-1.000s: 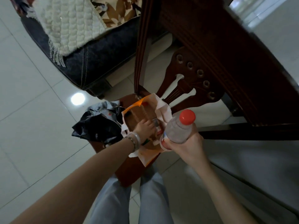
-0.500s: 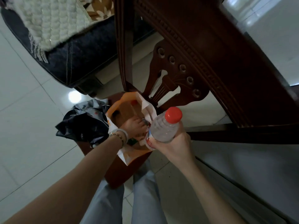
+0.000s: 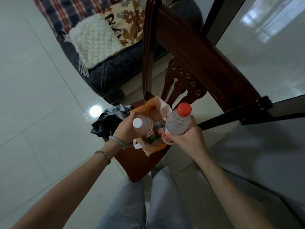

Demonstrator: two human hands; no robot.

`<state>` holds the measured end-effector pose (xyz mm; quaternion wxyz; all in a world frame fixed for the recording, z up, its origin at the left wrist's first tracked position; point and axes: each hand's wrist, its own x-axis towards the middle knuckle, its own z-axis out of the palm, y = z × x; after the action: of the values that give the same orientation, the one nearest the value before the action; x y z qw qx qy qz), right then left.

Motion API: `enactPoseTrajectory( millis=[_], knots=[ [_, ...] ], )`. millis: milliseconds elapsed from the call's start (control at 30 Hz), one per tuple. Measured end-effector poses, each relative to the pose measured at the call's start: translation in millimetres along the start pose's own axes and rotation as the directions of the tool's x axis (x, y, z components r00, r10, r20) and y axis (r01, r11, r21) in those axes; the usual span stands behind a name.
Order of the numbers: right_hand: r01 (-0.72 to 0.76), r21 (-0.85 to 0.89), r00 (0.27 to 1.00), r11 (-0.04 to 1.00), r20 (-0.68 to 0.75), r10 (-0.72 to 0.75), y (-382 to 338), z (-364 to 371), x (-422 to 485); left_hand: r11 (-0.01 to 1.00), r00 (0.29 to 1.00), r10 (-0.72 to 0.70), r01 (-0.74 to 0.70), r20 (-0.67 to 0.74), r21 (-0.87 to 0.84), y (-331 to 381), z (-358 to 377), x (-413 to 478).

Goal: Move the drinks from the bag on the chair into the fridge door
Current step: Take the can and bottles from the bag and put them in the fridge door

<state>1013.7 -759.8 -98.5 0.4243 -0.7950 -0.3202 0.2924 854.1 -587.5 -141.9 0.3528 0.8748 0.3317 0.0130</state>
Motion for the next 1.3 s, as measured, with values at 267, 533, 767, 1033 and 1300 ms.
enactPoseTrajectory(
  millis=[267,533,767,1033,1300],
  knots=[
    [0.005,-0.006,0.991,1.0,-0.131,-0.006,-51,8,-87,0.936,0.979,0.186,-0.202,-0.081,-0.29,31,-62,-85],
    [0.016,-0.09,0.955,0.996,-0.294,-0.041,-101,21,-209,0.892,0.912,0.395,-0.41,-0.112,-0.192,65,-96,-167],
    [-0.095,0.065,0.869,0.993,-0.48,0.115,-107,12,-329,0.754,0.761,0.649,-0.641,0.012,-0.144,124,-95,-227],
    [-0.193,0.24,0.649,0.951,-0.696,0.307,-88,-41,-491,0.613,0.592,0.789,-0.735,0.166,-0.291,240,-15,-312],
    [-0.274,0.317,0.417,0.908,-0.811,0.41,-30,-111,-691,0.55,0.443,0.835,-0.699,0.328,-0.457,370,116,-445]
  ],
)
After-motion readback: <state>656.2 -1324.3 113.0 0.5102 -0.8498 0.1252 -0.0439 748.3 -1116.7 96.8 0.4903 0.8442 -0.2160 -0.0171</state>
